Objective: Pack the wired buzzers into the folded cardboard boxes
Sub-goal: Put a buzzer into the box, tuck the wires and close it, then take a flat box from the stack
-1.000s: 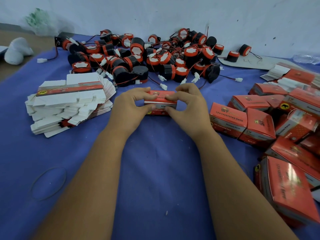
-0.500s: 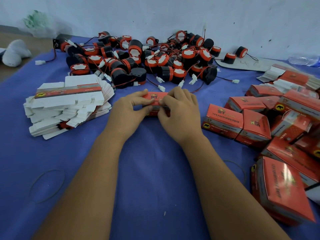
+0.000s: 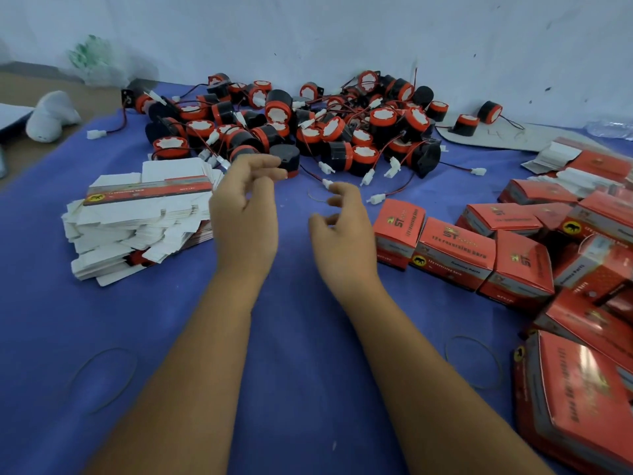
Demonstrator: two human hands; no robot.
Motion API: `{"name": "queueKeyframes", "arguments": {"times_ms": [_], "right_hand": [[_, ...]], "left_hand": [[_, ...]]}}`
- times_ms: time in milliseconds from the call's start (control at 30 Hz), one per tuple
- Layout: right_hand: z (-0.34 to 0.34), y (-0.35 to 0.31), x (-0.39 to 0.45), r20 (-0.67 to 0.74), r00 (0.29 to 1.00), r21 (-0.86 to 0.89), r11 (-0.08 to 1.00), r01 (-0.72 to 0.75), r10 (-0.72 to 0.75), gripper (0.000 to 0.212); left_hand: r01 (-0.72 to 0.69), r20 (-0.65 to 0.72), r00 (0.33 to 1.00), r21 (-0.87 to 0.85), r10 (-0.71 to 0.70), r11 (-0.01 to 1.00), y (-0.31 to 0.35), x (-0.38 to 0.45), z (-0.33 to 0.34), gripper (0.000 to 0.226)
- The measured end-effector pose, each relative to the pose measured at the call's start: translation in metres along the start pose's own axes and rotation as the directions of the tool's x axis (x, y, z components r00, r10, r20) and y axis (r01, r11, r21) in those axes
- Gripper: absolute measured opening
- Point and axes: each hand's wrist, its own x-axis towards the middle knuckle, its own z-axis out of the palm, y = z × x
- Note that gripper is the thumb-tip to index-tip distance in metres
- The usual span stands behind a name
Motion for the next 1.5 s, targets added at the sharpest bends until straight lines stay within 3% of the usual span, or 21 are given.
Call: {"name": "queueKeyframes", "arguments": {"times_ms": [33, 100, 133, 233, 300, 433, 600, 800, 933, 1167, 1367, 1433, 1500], "right_hand": [[-0.004, 0.002, 0.005, -0.003, 0.998, 0.058, 0.997, -0.054, 0.055, 0.048], [-0.016, 0.007, 0.014, -0.044, 0.995, 0.077, 0.993, -0.086, 0.09, 0.053], [-0.022, 0.01, 0.018, -0.071, 0.993, 0.047, 0.995, -0.092, 0.095, 0.055], [-0.037, 0.018, 0.027, -0.128, 0.987, -0.093, 0.99, -0.11, 0.098, 0.056], [-0.04, 0.021, 0.028, -0.149, 0.987, -0.204, 0.975, -0.092, 0.062, 0.052], [-0.033, 0.02, 0.02, -0.118, 0.993, -0.278, 0.961, -0.004, -0.03, 0.043], [-0.014, 0.01, 0.007, 0.094, 0.977, -0.125, 0.972, 0.201, -0.19, 0.04], [0.0, 0.006, 0.0, 0.293, 0.925, -0.04, 0.963, 0.266, -0.243, 0.049], [-0.001, 0.003, 0.0, 0.273, 0.933, 0.013, 0.971, 0.241, -0.235, 0.045], [-0.006, 0.004, 0.006, 0.181, 0.967, 0.041, 0.984, 0.176, -0.181, 0.044], [-0.016, 0.001, 0.005, 0.097, 0.97, -0.06, 0.972, 0.227, -0.221, 0.028], [-0.024, -0.004, 0.006, 0.092, 0.962, -0.037, 0.965, 0.26, -0.256, 0.038], [-0.014, -0.005, 0.001, 0.099, 0.983, -0.076, 0.984, 0.16, -0.152, 0.025]], "left_hand": [[-0.114, -0.052, 0.991, 0.191, 0.126, 0.975, -0.001, 0.002, -0.007, 0.028], [-0.223, -0.027, 0.957, 0.573, 0.29, 0.789, -0.006, 0.01, -0.022, 0.028], [-0.187, 0.01, 0.965, 0.728, 0.262, 0.66, -0.009, 0.016, -0.029, 0.029], [0.065, -0.027, 0.991, 0.955, -0.134, 0.29, -0.011, 0.022, -0.038, 0.042], [0.054, -0.006, 0.974, 0.977, -0.228, 0.206, -0.012, 0.021, -0.038, 0.045], [0.027, 0.011, 0.991, 0.959, -0.133, 0.283, -0.007, 0.02, -0.03, 0.031], [-0.096, 0.093, 0.995, 0.955, 0.023, 0.28, 0.001, 0.009, -0.02, 0.023], [-0.169, 0.182, 0.983, 0.95, -0.024, 0.262, 0.012, -0.001, -0.004, 0.015], [-0.194, 0.202, 0.979, 0.946, -0.004, 0.259, 0.015, -0.004, 0.002, 0.015], [-0.265, 0.256, 0.964, 0.9, 0.071, 0.346, 0.019, -0.012, 0.012, 0.019], [-0.286, 0.275, 0.957, 0.837, 0.092, 0.467, 0.027, -0.021, 0.02, 0.033], [-0.345, 0.3, 0.938, 0.778, 0.171, 0.525, 0.029, -0.024, 0.022, 0.036], [-0.491, 0.358, 0.871, 0.662, 0.336, 0.566, 0.031, -0.028, 0.026, 0.035]]}}
